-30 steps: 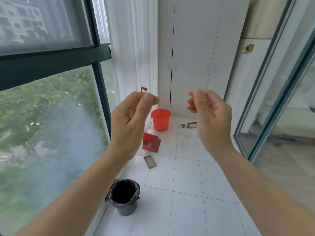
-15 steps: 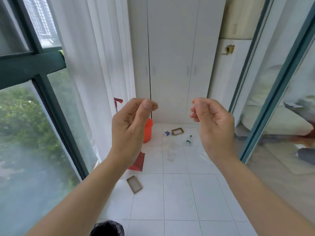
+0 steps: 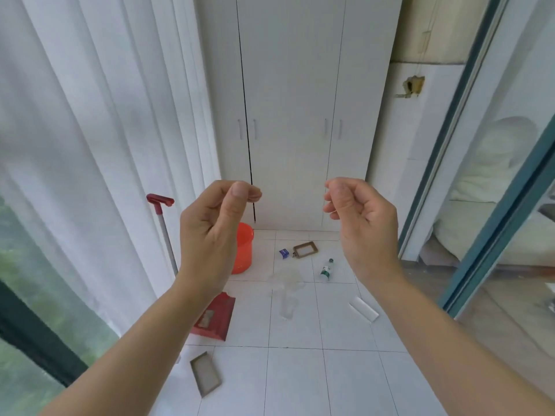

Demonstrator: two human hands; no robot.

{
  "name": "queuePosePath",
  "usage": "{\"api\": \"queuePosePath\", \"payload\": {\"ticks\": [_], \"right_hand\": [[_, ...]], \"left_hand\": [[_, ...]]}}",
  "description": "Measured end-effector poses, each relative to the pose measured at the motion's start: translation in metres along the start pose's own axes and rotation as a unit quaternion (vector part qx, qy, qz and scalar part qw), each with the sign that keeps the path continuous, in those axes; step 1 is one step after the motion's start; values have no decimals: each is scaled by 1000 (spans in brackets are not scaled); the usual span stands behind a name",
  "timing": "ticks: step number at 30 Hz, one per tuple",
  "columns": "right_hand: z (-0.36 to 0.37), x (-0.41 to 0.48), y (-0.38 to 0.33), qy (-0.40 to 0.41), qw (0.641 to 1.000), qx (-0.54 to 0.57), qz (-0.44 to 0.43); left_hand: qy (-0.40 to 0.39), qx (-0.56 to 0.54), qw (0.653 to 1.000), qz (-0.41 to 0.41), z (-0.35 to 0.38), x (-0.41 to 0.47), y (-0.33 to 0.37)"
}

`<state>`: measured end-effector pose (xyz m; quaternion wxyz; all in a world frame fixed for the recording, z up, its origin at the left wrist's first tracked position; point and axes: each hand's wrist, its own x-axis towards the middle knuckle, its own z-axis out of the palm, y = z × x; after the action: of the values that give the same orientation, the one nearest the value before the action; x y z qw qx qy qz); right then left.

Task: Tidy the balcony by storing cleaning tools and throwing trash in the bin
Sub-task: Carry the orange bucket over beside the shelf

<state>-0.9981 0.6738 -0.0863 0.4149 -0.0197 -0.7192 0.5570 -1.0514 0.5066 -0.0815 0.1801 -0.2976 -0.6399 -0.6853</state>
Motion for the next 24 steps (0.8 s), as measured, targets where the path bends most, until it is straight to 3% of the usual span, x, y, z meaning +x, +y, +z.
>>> {"api": "queuePosePath", "payload": {"ticks": [24], "right_hand": [[154,348,262,-99,995,5,6]], "left_hand": [[66,14,997,-21,77,313,-298]]}}
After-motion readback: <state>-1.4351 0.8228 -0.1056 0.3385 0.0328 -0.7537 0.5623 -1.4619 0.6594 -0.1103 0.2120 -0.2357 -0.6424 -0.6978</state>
